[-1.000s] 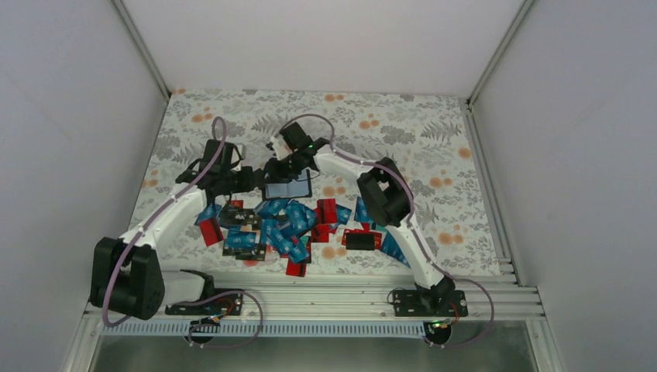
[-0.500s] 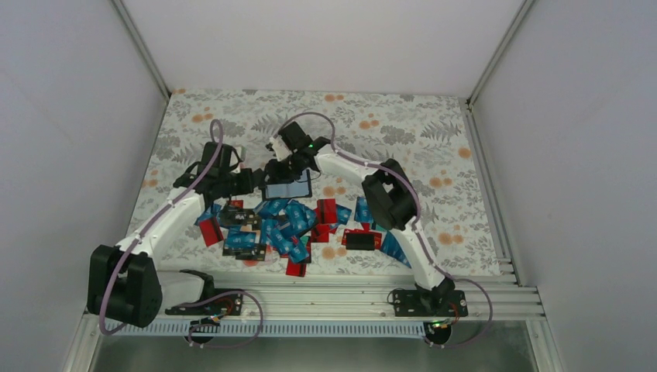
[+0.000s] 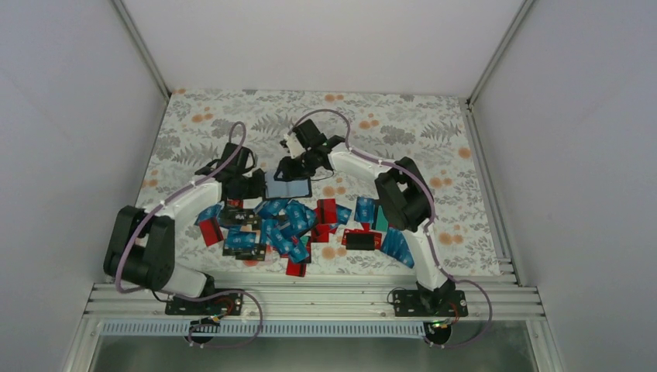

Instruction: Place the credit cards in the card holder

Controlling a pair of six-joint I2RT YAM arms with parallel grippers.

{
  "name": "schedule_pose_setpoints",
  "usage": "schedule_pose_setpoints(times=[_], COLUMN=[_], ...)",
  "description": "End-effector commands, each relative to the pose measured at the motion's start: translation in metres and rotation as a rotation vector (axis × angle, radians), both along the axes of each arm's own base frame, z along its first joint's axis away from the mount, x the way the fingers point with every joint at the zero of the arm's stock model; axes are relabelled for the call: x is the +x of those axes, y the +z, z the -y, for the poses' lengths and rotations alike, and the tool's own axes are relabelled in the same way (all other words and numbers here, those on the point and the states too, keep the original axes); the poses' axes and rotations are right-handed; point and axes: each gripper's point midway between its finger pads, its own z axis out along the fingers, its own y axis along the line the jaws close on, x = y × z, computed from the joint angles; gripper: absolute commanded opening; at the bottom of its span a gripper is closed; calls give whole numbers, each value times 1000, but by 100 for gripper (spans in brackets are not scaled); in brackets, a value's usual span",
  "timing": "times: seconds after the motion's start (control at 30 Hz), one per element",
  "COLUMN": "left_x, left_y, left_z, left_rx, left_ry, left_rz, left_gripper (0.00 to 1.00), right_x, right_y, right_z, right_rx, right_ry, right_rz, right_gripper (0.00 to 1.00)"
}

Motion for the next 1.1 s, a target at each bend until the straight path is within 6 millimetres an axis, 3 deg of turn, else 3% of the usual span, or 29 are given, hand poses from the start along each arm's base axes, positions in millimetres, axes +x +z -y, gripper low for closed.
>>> schedule_pose_setpoints(times=[0.0, 0.13, 0.27, 0.6, 0.87, 1.07], left_x=[10, 13, 18, 30, 51, 70], left_y=[-16, -29, -36, -49, -52, -42], left_z=[-11, -1, 8, 3, -4, -3], left_rx=[100, 96, 59, 86, 130, 101], left_ry=[45, 19, 13, 72, 132, 191], left_rz=[-17, -26, -34, -25, 2, 43], left_gripper=[5, 11, 11, 11, 10, 10], right_x=[5, 5, 0, -16, -25, -30], right_y=[-2, -20, -39, -96, -115, -119], right_z=[-8, -5, -7, 18, 32, 34], right_rx=[46, 67, 86, 0, -44, -45], right_ry=[35, 52, 79, 63, 66, 80], right_rz=[37, 1, -24, -100, -125, -134], right_gripper=[34, 34, 33, 30, 30, 30])
